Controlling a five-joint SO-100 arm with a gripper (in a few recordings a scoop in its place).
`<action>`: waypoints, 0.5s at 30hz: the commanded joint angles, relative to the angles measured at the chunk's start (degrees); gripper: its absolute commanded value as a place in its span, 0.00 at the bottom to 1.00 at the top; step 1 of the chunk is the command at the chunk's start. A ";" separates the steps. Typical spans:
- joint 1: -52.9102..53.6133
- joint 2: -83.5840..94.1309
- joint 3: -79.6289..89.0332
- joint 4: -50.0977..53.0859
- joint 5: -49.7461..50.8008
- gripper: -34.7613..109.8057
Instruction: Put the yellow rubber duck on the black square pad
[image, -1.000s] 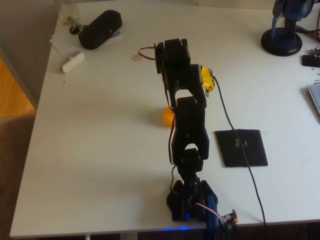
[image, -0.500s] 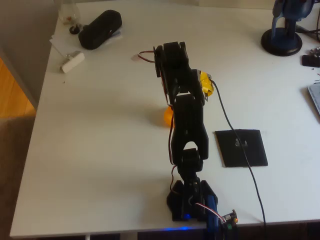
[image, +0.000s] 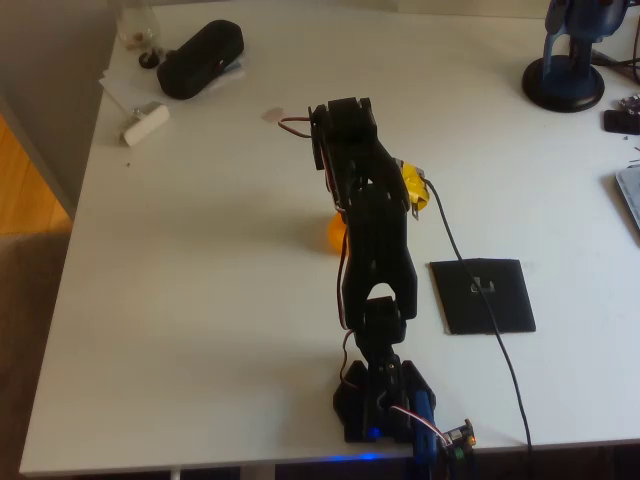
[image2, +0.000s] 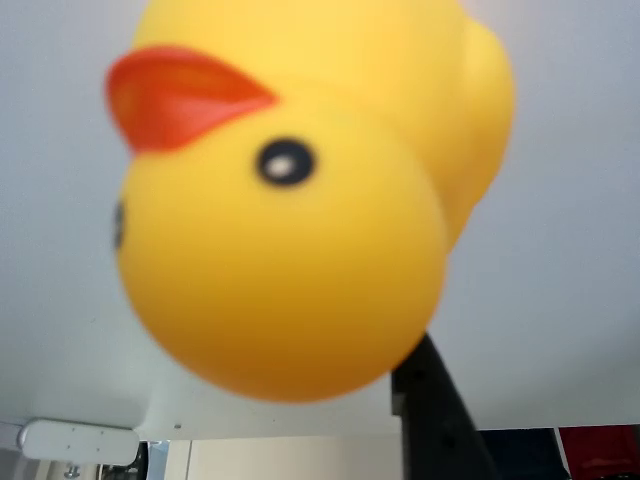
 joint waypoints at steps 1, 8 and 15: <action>-0.79 4.39 0.70 1.32 0.09 0.58; -0.79 11.16 1.23 4.31 -0.53 0.58; -0.62 10.90 1.41 5.36 -0.53 0.58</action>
